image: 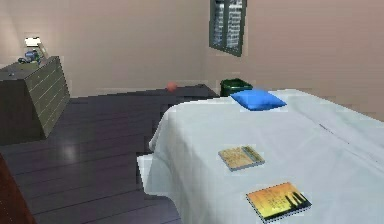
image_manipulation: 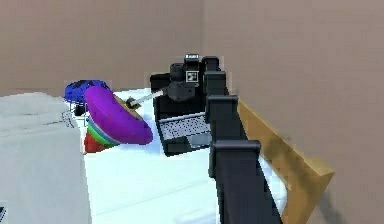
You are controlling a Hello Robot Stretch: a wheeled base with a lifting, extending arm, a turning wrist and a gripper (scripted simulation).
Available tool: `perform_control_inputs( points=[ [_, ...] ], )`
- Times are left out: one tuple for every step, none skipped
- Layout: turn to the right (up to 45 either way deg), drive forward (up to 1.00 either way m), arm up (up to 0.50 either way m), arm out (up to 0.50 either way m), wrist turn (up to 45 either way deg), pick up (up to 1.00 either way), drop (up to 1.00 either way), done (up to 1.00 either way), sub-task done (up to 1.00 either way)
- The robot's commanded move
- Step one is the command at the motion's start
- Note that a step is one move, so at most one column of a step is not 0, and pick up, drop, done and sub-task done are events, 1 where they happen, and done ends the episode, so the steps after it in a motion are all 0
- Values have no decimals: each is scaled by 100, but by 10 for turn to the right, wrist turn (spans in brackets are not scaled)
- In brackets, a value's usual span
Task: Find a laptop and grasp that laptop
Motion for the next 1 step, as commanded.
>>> perform_control_inputs(
  points=[
    [0, 0, 0, 0, 150, 0, 0, 0, 0]
  ],
)
